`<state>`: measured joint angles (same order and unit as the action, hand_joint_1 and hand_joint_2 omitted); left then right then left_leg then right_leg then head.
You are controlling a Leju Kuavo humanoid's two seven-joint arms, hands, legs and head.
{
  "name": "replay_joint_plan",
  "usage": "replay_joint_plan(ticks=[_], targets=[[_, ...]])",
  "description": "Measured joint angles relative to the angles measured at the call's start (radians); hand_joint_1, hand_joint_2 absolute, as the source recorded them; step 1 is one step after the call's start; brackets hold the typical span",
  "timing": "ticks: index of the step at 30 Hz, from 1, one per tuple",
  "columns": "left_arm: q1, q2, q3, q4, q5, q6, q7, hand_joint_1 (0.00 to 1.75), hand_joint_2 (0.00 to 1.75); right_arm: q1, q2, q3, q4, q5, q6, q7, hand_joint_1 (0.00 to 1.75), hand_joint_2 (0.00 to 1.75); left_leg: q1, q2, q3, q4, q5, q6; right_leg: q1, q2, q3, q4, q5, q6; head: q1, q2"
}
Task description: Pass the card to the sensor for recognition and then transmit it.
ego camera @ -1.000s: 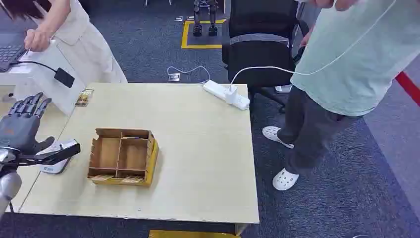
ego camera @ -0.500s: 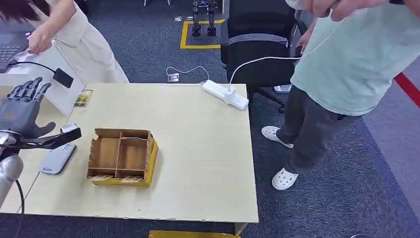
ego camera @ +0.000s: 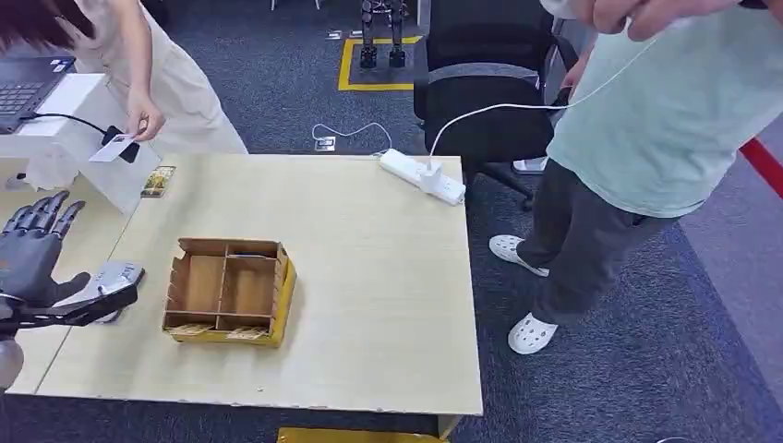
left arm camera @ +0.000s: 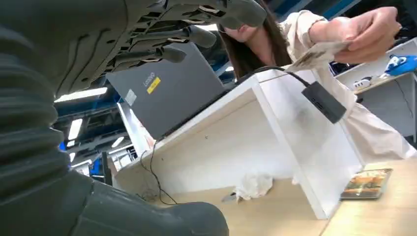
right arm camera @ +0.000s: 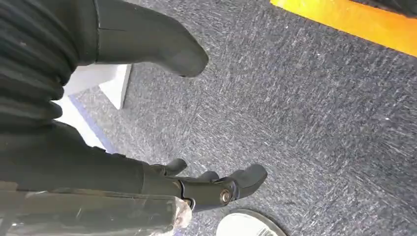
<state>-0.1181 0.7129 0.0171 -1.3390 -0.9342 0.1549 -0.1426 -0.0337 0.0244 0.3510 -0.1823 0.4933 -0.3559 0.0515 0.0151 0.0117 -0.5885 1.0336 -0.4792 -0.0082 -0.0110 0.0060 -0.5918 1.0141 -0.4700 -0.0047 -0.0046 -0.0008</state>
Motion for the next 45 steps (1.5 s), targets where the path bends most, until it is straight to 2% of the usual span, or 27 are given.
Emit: replay_joint_plan(ticks=[5,9,15,21,36,43,44,45], targets=[[-0.018,0.001,0.007,0.001,-0.01,-0.013,-0.012,0.0,1.75,-0.003,0.0,0.0,-0.003,-0.005,-0.001,0.0,0.0,1.75,0.0,-0.001,0.001,0.0,0.0,0.0,0.0,-0.001,0.0,0.0,0.0,0.0,0.0,0.0],[-0.086,-0.019,-0.006,0.024,-0.056,-0.025,0.001,0.0,1.75,0.001,0.0,-0.003,-0.002,-0.021,-0.001,-0.015,0.0,1.75,0.0,-0.003,0.0,0.0,0.001,0.0,0.0,-0.003,0.001,0.0,0.001,0.0,0.0,0.0],[-0.129,-0.052,-0.025,0.041,-0.058,0.034,0.067,0.0,1.75,-0.001,0.0,-0.003,-0.001,-0.006,-0.003,-0.02,0.0,1.75,0.0,0.0,0.001,0.0,0.001,0.0,0.0,0.0,0.001,0.0,0.001,-0.001,0.0,0.0],[-0.13,-0.063,-0.025,0.048,-0.055,0.043,0.068,0.0,1.75,-0.012,0.0,-0.003,-0.002,-0.002,-0.003,-0.016,0.0,1.75,0.0,-0.001,0.001,0.0,0.001,0.0,0.0,0.0,0.0,0.0,0.001,-0.001,0.0,0.0],[-0.178,-0.112,-0.025,0.096,-0.119,0.085,0.152,0.0,1.75,-0.011,0.0,-0.003,-0.002,0.006,-0.003,-0.002,0.0,1.75,0.0,-0.001,0.001,0.0,0.001,0.0,0.0,-0.001,0.0,0.0,0.001,-0.001,0.0,0.0],[-0.207,-0.137,-0.025,0.124,-0.129,0.097,0.154,0.0,1.75,-0.011,0.001,-0.003,-0.002,0.006,-0.006,-0.002,0.0,1.75,0.0,-0.001,0.001,0.0,0.001,0.0,0.0,-0.001,0.0,0.0,0.001,-0.001,0.0,0.0],[-0.211,-0.14,-0.025,0.126,-0.13,0.099,0.154,1.64,1.75,-0.011,0.002,-0.004,-0.002,0.006,-0.006,-0.002,0.0,1.75,0.0,-0.001,0.001,0.0,0.001,0.0,0.0,-0.001,0.0,0.0,0.001,-0.001,0.0,0.0],[-0.215,-0.141,-0.025,0.13,-0.132,0.1,0.154,1.75,1.75,-0.011,0.002,-0.004,-0.002,0.007,-0.006,-0.002,0.0,1.75,0.0,-0.001,0.001,0.0,0.001,0.0,0.0,-0.001,0.0,0.0,0.001,-0.001,0.001,0.0]])
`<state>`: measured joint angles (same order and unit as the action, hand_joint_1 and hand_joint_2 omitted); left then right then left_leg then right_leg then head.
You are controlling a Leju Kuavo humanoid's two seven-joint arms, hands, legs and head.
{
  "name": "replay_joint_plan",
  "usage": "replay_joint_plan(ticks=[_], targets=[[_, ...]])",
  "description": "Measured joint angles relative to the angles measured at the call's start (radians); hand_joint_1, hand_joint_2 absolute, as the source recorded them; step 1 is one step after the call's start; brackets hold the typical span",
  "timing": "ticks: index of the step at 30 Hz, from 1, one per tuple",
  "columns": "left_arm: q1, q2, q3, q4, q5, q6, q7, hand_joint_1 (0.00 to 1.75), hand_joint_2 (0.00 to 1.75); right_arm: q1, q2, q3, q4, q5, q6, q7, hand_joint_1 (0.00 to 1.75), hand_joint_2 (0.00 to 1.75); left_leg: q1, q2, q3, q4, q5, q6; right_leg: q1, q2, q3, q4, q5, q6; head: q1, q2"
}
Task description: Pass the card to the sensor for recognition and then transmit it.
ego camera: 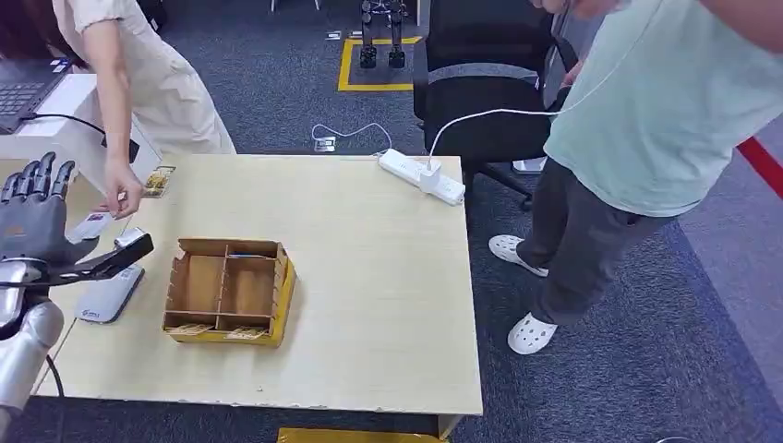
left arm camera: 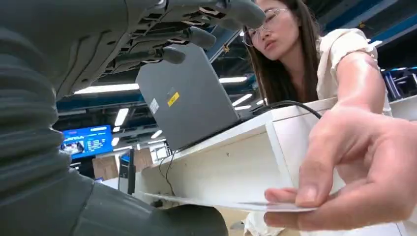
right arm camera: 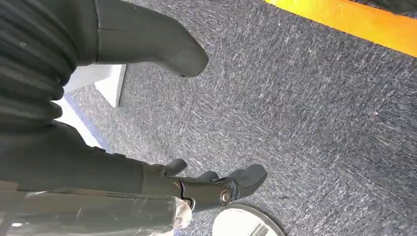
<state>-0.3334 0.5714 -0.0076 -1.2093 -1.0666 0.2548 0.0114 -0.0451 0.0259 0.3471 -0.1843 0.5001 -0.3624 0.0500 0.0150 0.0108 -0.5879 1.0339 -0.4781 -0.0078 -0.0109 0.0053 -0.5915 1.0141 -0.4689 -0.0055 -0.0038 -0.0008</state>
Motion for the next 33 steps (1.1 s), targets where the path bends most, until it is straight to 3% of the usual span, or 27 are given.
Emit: replay_joint_plan(ticks=[7,9,11,25,33], targets=[[-0.006,-0.003,0.0,0.016,0.001,0.0,0.0,1.75,1.75,0.0,0.001,-0.003,0.0,0.0,0.0,0.0,0.0,1.75,0.0,0.0,0.0,0.0,0.0,0.0,0.0,0.0,0.0,0.0,0.0,0.0,0.0,0.0],[-0.006,-0.003,0.0,0.019,0.002,0.0,-0.001,1.68,1.75,0.0,0.001,-0.003,0.0,0.0,0.0,0.0,0.0,1.75,0.0,0.0,0.0,0.0,0.0,0.0,0.0,0.0,0.0,0.0,0.0,0.0,0.0,0.0],[-0.006,-0.003,0.0,0.019,0.004,0.0,-0.001,1.75,1.75,0.0,0.001,-0.003,0.0,0.0,0.0,0.0,0.0,1.75,0.0,0.0,0.0,0.0,0.0,0.0,0.0,0.0,0.0,0.0,0.0,0.0,0.0,0.0],[-0.008,-0.002,0.0,0.02,0.004,0.0,-0.004,1.75,1.75,0.0,0.001,-0.005,0.0,0.0,-0.004,0.0,0.0,1.75,0.0,0.0,0.0,0.0,0.0,0.0,0.0,0.0,0.0,0.0,0.0,0.0,0.0,0.0],[-0.006,-0.002,0.0,0.021,0.006,0.031,-0.018,1.75,1.75,0.0,0.001,-0.009,0.0,0.006,-0.006,0.0,0.0,1.75,0.0,0.0,0.0,0.0,0.0,0.0,0.0,0.0,0.0,0.0,0.0,0.0,0.0,0.0]])
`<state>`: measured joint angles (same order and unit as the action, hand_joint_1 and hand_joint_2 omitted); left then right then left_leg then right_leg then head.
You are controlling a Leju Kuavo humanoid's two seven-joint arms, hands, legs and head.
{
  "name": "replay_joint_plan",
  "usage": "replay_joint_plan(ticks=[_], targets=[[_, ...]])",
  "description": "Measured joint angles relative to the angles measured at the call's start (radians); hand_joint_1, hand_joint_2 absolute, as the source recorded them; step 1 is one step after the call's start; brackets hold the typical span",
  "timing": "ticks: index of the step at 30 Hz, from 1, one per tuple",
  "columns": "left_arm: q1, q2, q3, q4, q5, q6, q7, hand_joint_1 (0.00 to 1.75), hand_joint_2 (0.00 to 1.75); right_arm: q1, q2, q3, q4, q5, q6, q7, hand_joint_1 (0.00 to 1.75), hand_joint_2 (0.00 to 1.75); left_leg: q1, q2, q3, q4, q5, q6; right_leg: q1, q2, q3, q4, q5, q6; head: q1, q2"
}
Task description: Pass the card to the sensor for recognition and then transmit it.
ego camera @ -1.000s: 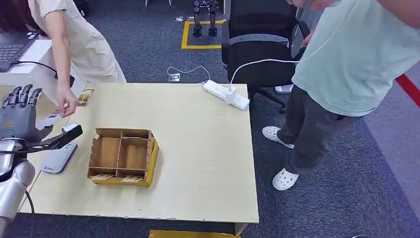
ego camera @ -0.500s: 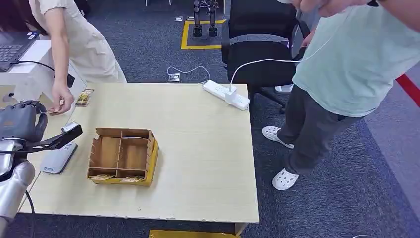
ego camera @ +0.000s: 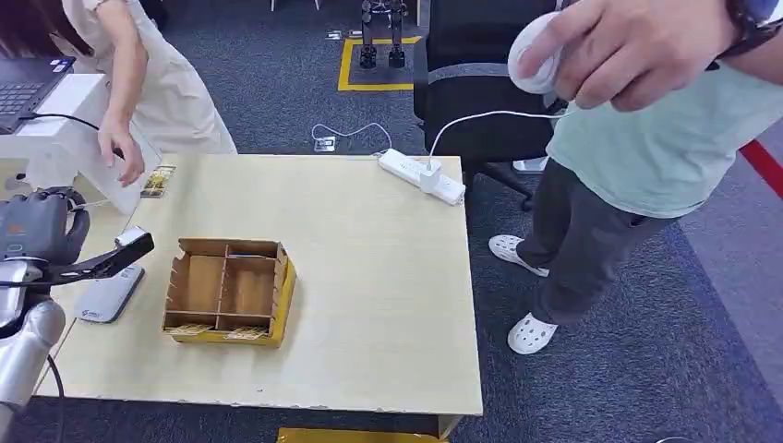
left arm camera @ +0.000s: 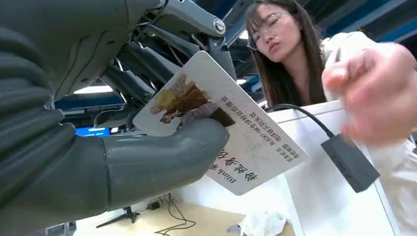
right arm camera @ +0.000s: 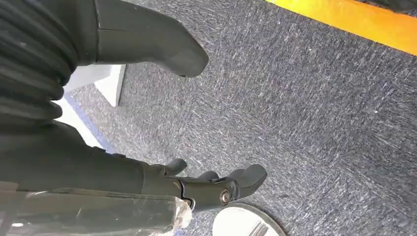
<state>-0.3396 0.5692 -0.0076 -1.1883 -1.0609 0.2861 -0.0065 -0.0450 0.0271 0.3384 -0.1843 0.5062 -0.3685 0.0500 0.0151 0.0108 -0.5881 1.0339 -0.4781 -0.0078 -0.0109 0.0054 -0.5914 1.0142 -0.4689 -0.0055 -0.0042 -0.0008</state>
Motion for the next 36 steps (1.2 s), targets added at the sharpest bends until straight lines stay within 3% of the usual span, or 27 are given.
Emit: replay_joint_plan(ticks=[3,12,29,36], targets=[[0.002,0.0,0.0,0.002,0.0,0.005,0.001,1.75,1.75,0.0,0.0,-0.004,0.0,0.0,-0.001,0.0,0.0,1.75,0.0,0.0,0.0,0.0,0.0,0.0,0.0,0.0,0.0,0.0,0.0,0.0,0.0,0.0],[0.024,0.0,0.0,0.092,-0.114,0.005,0.094,1.75,1.75,0.0,0.0,-0.014,0.0,0.009,-0.001,0.0,0.0,1.75,0.0,0.0,0.0,0.0,0.0,0.0,0.0,0.0,0.0,0.0,0.0,0.0,0.0,0.0],[0.04,-0.002,0.0,0.18,-0.135,0.011,0.107,1.75,1.75,0.0,0.0,-0.016,-0.002,0.015,-0.002,0.0,0.0,1.75,0.0,0.0,0.0,0.0,0.0,0.0,0.0,0.0,0.0,0.0,0.0,0.0,0.0,0.0],[0.081,-0.035,0.0,0.26,-0.174,0.093,0.101,1.75,1.75,0.0,0.0,-0.019,-0.003,0.023,-0.005,-0.002,0.0,1.75,0.0,0.0,0.0,0.0,0.0,0.0,0.0,0.0,0.0,0.0,0.0,0.0,0.0,0.0]])
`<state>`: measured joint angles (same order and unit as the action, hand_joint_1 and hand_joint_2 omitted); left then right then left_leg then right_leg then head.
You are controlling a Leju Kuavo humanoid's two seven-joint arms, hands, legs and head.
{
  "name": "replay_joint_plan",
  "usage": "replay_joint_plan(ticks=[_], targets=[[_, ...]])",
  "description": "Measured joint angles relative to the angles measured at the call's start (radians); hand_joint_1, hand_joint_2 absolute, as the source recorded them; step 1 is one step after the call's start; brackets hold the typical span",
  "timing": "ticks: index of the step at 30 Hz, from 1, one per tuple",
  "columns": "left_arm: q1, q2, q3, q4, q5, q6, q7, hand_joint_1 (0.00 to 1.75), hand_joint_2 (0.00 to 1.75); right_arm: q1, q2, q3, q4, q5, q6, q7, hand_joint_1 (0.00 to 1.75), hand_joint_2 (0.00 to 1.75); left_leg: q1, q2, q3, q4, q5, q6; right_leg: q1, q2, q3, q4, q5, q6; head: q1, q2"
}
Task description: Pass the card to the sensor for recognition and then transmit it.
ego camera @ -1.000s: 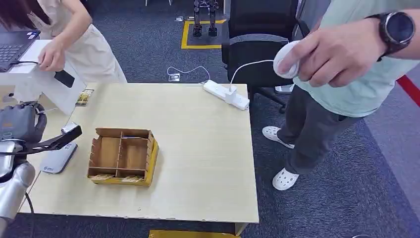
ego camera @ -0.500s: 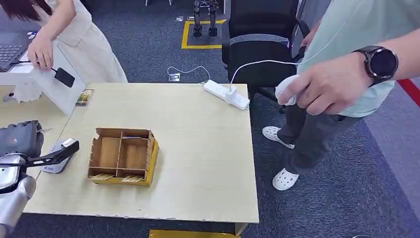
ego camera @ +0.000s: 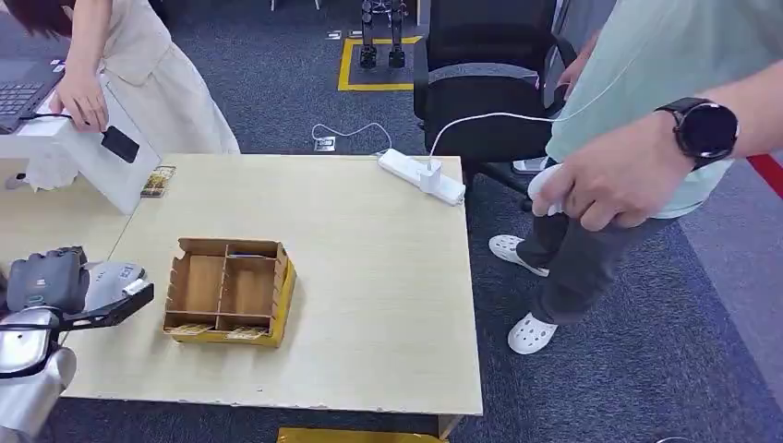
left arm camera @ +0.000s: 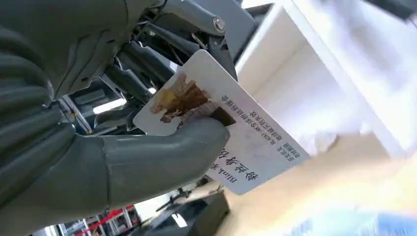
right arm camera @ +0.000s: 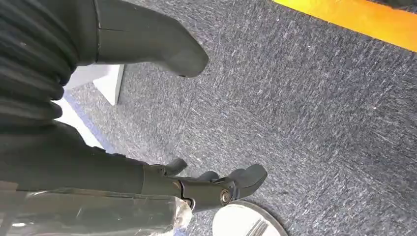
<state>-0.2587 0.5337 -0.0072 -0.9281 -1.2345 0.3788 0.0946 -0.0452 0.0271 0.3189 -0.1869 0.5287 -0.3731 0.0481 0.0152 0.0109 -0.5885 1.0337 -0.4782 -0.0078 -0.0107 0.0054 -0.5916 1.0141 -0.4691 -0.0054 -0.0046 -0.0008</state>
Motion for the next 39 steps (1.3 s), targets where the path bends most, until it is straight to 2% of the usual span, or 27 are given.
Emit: replay_joint_plan(ticks=[3,8,13,25,27,29,30,31,35,38,39], targets=[[0.018,-0.016,0.0,0.022,0.009,-0.019,-0.019,1.75,1.75,0.0,0.0,-0.002,0.0,0.003,-0.001,0.0,0.0,1.75,0.0,0.0,0.0,0.0,0.0,0.0,0.0,0.0,0.0,0.0,0.0,0.0,0.0,0.0],[0.038,-0.024,0.0,0.036,0.071,-0.187,-0.077,1.75,1.75,0.0,0.0,-0.003,0.0,0.013,-0.001,0.0,0.0,1.75,0.0,0.0,0.0,0.0,0.0,0.0,0.0,0.0,0.001,0.0,0.0,0.0,0.0,0.0],[0.049,-0.019,0.002,0.036,0.112,-0.275,-0.089,1.75,1.75,-0.003,0.0,-0.003,-0.003,0.029,-0.001,0.0,0.0,1.75,0.0,-0.002,0.003,-0.001,0.0,0.0,0.0,-0.002,0.005,0.0,-0.001,0.0,0.0,0.0],[0.088,0.006,0.009,0.019,0.159,-0.321,-0.099,1.75,1.75,-0.01,0.0,-0.013,-0.007,0.052,-0.001,0.0,0.0,1.75,-0.001,-0.003,0.012,-0.005,0.0,-0.002,-0.002,-0.003,0.011,0.001,-0.003,-0.002,0.0,0.0],[0.097,0.005,0.015,0.009,0.163,-0.287,-0.1,1.75,1.75,-0.01,0.0,-0.018,-0.008,0.052,-0.001,0.0,0.0,1.75,-0.001,-0.003,0.013,-0.005,0.0,-0.003,-0.002,-0.003,0.011,0.001,-0.003,-0.003,0.0,0.0],[0.11,0.0,0.021,-0.006,0.181,-0.212,-0.115,1.75,1.75,-0.01,0.0,-0.02,-0.008,0.052,-0.002,-0.002,0.0,1.75,-0.001,-0.004,0.013,-0.005,0.001,-0.004,-0.001,-0.004,0.01,0.001,-0.003,-0.003,0.0,0.0],[0.114,-0.011,0.032,-0.021,0.211,-0.142,-0.139,1.75,1.75,-0.01,0.0,-0.022,-0.008,0.052,-0.002,-0.006,0.0,1.75,-0.001,-0.005,0.012,-0.005,0.002,-0.003,-0.001,-0.005,0.009,0.001,-0.003,-0.003,0.0,0.0],[0.114,-0.02,0.04,-0.033,0.23,-0.098,-0.151,1.75,1.75,-0.01,0.0,-0.023,-0.008,0.052,-0.003,-0.009,0.0,1.75,-0.001,-0.005,0.011,-0.005,0.002,-0.003,-0.001,-0.006,0.009,0.001,-0.003,-0.003,0.001,0.0],[0.11,-0.036,0.068,-0.071,0.251,-0.034,-0.163,1.75,1.75,-0.009,0.0,-0.027,-0.008,0.055,-0.003,-0.016,0.0,1.75,-0.001,-0.004,0.011,-0.005,0.002,-0.003,-0.001,-0.004,0.008,0.001,-0.002,-0.004,0.0,0.0],[0.086,-0.048,0.107,-0.098,0.266,0.11,-0.186,1.75,1.75,-0.006,0.0,-0.027,-0.008,0.063,-0.003,-0.017,0.0,1.75,-0.001,-0.005,0.009,-0.004,0.002,-0.003,-0.001,-0.004,0.006,0.001,-0.002,-0.004,0.0,0.0],[0.071,-0.048,0.116,-0.103,0.263,0.134,-0.188,1.75,1.75,-0.007,0.0,-0.027,-0.008,0.066,-0.003,-0.017,0.0,1.75,-0.001,-0.005,0.009,-0.004,0.002,-0.003,-0.001,-0.004,0.006,0.001,-0.002,-0.004,0.0,0.0]])
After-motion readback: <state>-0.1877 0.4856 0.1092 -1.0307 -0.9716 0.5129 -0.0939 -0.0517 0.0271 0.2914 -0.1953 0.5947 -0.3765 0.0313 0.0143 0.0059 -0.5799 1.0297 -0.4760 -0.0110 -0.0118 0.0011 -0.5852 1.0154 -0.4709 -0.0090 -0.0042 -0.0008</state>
